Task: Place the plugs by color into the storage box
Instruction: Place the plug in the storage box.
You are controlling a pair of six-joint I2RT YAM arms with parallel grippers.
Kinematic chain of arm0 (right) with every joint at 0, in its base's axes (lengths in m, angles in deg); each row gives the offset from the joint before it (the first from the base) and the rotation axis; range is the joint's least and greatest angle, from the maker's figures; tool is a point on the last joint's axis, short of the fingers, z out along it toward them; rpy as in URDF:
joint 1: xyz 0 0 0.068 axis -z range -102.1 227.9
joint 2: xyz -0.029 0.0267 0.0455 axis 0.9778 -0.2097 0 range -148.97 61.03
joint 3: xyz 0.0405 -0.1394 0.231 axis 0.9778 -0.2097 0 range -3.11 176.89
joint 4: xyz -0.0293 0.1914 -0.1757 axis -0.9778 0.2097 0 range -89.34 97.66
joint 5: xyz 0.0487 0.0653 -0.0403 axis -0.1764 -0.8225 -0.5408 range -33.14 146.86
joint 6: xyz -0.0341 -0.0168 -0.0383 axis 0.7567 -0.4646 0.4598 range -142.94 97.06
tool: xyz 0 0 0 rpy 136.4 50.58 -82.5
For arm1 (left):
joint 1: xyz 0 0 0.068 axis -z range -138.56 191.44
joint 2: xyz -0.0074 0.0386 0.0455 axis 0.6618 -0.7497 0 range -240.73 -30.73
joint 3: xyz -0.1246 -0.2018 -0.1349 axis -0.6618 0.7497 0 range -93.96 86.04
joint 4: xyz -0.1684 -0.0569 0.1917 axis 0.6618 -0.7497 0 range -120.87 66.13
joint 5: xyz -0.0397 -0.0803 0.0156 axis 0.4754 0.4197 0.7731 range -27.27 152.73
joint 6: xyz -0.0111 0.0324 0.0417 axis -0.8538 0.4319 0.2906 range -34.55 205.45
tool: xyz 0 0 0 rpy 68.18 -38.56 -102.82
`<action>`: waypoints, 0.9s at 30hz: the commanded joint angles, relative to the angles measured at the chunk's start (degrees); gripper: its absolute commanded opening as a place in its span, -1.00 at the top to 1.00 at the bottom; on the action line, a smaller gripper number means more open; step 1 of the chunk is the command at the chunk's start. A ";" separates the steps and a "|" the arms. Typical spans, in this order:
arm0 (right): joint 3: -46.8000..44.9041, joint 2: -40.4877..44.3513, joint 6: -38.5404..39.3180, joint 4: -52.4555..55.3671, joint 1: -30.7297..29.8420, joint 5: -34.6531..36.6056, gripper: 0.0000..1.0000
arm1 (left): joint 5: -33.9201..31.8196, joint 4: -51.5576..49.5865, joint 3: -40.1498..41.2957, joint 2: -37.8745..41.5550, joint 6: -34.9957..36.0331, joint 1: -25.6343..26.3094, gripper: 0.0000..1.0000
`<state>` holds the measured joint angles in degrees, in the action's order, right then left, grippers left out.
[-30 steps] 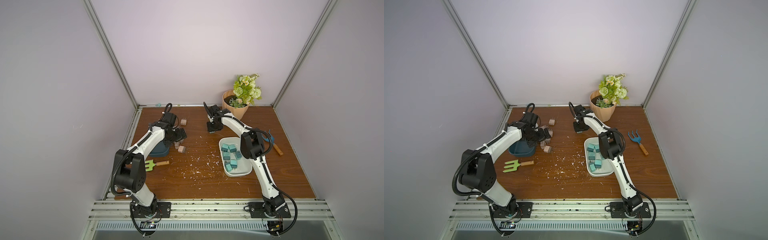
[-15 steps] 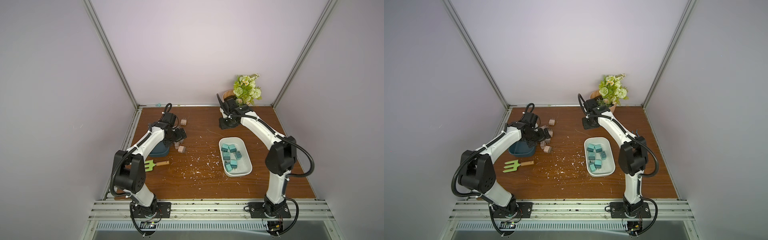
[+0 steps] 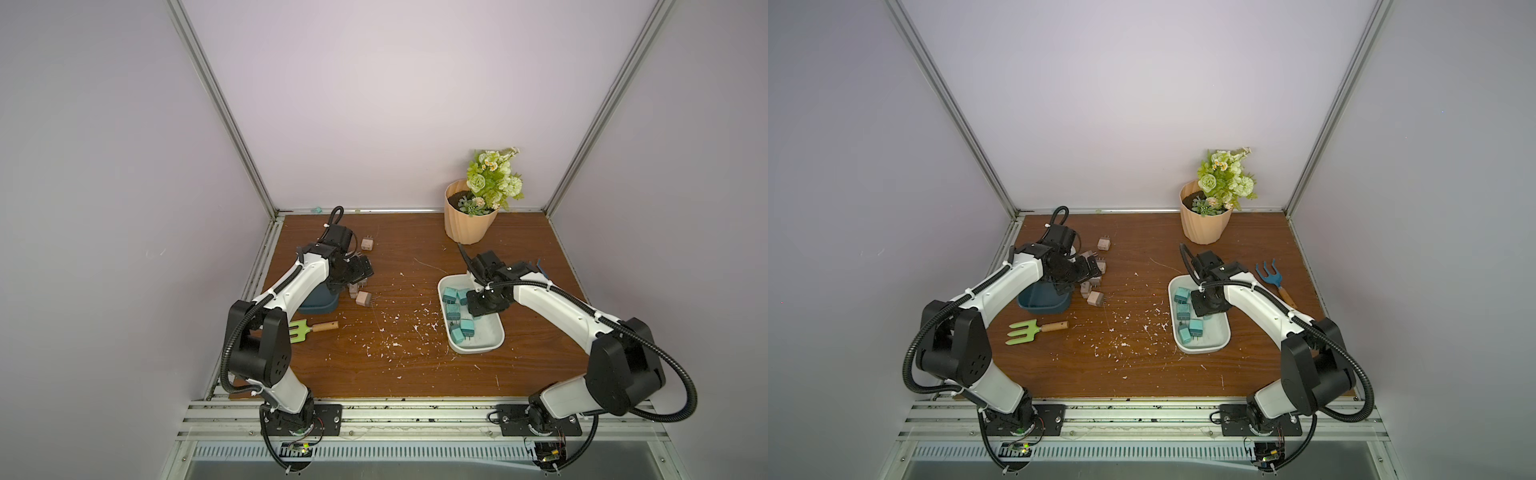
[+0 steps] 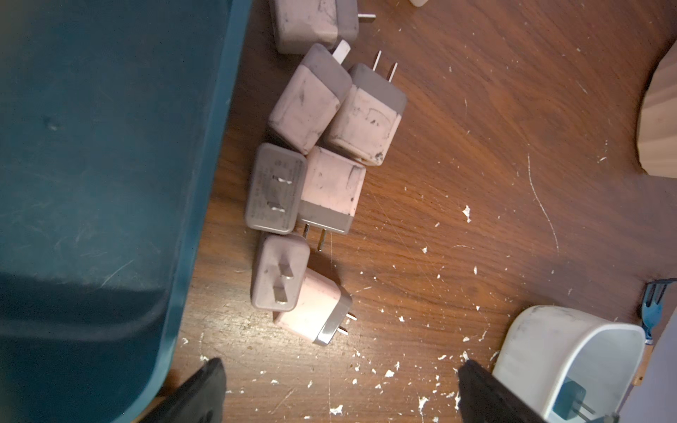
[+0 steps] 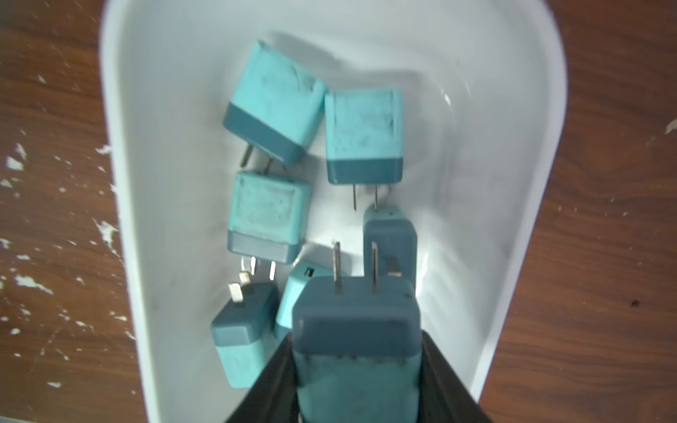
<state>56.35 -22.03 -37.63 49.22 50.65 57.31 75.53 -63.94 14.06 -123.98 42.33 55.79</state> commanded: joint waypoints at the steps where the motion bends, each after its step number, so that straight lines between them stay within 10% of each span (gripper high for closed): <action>1: -3.24 3.33 -2.03 -3.26 0.00 -1.66 0.14 | -1.07 -0.27 -1.27 -0.49 -1.11 0.98 -1.00; 21: -10.69 -3.39 -1.28 -8.39 0.00 -2.12 0.09 | -2.34 -2.35 -3.68 -2.07 1.11 -0.88 -1.00; 27: -8.55 -2.53 -1.60 -6.39 0.00 -2.12 -0.37 | -5.32 -6.08 -7.21 -4.56 7.15 -5.87 -1.00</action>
<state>45.58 -24.68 -38.60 41.15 50.78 56.57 73.71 -66.52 9.73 -126.52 45.57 51.99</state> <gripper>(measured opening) 0.654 0.999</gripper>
